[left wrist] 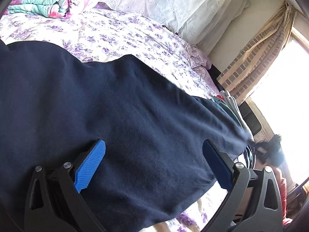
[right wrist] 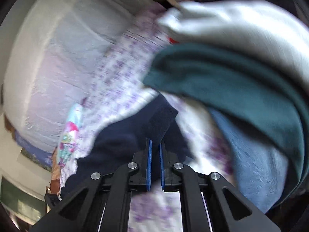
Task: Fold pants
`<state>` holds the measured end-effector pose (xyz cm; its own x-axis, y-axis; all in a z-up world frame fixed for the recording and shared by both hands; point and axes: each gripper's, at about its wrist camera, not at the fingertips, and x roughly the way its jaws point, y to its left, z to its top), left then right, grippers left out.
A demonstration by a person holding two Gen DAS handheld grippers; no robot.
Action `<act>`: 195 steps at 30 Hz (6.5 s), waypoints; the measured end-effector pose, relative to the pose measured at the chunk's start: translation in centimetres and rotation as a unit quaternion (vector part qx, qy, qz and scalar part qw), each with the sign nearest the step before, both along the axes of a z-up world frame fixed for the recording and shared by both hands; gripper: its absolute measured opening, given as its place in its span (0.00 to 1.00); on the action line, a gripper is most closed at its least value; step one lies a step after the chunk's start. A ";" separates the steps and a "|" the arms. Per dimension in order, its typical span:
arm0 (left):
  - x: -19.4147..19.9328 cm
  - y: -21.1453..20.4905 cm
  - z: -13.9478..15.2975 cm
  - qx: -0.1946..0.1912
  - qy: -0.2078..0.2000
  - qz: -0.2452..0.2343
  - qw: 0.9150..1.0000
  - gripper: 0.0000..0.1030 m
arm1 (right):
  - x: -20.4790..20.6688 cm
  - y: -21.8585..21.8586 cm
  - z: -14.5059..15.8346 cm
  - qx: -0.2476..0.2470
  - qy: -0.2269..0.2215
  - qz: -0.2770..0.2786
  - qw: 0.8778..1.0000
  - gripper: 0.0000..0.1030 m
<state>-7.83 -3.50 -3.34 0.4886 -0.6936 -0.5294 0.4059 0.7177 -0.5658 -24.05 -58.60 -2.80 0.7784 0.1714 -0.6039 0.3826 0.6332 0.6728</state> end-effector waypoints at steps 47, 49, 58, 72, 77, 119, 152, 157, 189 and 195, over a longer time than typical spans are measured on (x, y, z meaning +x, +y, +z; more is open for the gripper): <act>-3.8 -2.9 2.4 0.209 0.008 0.036 0.977 0.95 | 0.1 9.9 7.7 -0.263 -0.085 0.092 0.957 0.60; -3.1 -1.8 1.0 0.228 0.029 0.053 0.972 0.95 | 3.2 14.0 7.7 -0.267 -0.092 0.162 0.945 0.61; -7.1 3.4 1.4 0.237 -0.019 0.050 0.970 0.95 | 15.1 28.6 1.2 -0.286 0.014 0.388 0.876 0.67; -3.1 9.7 1.8 0.249 -0.045 0.177 0.951 0.95 | 28.1 33.4 4.6 -0.267 -0.014 0.351 0.897 0.41; -2.7 10.5 1.8 0.234 -0.041 0.174 0.956 0.95 | 24.3 38.7 1.7 -0.337 -0.007 0.430 0.837 0.39; -2.7 10.4 1.6 0.230 -0.041 0.177 0.956 0.95 | 32.8 37.7 0.6 -0.251 0.007 0.364 0.897 0.04; -2.2 10.1 1.4 0.262 -0.041 0.179 0.947 0.96 | 21.6 25.2 0.6 -0.205 0.004 0.298 0.932 0.68; -2.2 9.9 1.3 0.269 -0.040 0.179 0.945 0.96 | 19.5 23.3 3.2 -0.162 -0.035 0.260 0.951 0.71; -2.1 8.4 0.9 0.327 -0.045 0.197 0.923 0.96 | -0.2 11.5 1.3 -0.272 -0.044 0.131 0.952 0.97; -2.4 8.5 1.0 0.322 -0.049 0.198 0.924 0.96 | -2.3 8.6 1.9 -0.194 -0.044 0.104 0.974 0.97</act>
